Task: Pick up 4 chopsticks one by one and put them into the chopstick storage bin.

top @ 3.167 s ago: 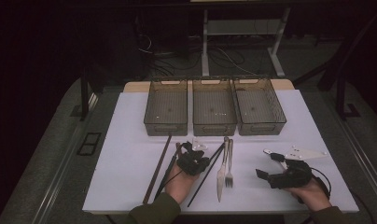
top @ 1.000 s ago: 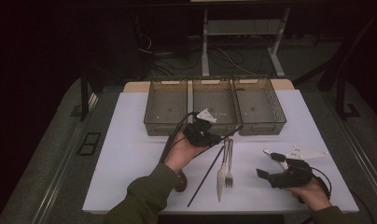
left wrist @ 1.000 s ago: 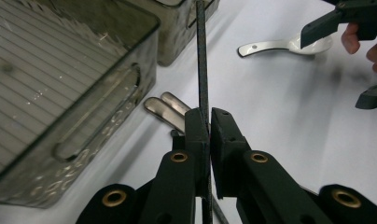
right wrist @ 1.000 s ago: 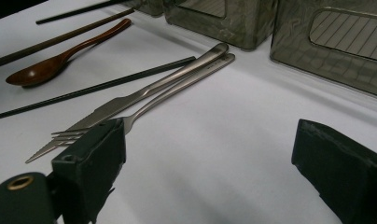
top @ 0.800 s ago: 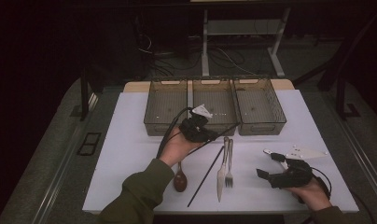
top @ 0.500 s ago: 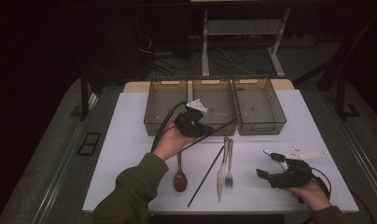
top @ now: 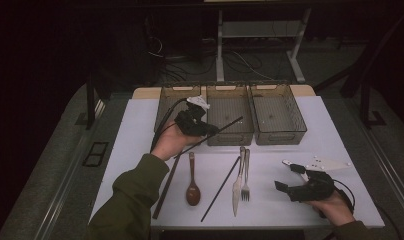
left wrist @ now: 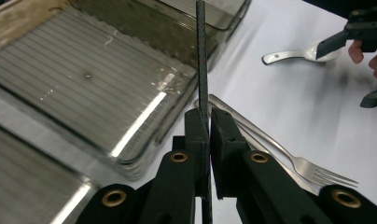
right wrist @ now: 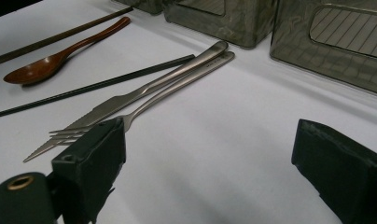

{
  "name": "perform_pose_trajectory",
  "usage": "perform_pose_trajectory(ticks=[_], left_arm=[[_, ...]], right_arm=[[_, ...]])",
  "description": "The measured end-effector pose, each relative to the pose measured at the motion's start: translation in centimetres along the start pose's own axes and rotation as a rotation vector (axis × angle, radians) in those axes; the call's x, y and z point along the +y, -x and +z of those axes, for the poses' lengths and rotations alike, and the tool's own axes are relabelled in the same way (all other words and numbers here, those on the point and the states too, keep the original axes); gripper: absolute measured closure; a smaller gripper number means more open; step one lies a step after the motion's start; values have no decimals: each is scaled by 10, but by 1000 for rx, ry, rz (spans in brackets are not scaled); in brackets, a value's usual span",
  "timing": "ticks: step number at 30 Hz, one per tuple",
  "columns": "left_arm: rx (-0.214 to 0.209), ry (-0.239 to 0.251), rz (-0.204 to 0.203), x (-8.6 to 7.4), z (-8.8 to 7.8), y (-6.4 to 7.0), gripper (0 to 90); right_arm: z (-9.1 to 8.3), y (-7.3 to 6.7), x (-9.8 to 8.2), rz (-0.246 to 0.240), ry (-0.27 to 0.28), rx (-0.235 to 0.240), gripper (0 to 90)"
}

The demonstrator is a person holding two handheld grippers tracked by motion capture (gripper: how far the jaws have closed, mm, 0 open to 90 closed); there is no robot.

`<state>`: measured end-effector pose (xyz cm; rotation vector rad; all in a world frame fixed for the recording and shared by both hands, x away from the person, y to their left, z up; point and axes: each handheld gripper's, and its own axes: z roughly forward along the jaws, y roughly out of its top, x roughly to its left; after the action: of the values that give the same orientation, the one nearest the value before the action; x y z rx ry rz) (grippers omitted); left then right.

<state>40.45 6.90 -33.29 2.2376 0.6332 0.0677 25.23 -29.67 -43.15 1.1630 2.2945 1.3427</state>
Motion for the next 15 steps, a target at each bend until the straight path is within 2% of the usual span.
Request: perform_pose_trajectory(ticks=[5, 6, 12, 15], left_arm=[[36, -2, 3, 2, -10, -13, 853], [38, 7, -8, 2, -12, -16, 854], [79, 14, -12, 3, -21, -31, 854], [107, 26, -30, 2, -24, -38, 854]], right_arm=[[0, 0, 0, 1, -1, 0, 96], [0, 0, 0, 1, -1, 0, 96], [0, 0, 0, 4, -2, 1, 96], [0, 0, 0, 6, -2, 0, 96]])
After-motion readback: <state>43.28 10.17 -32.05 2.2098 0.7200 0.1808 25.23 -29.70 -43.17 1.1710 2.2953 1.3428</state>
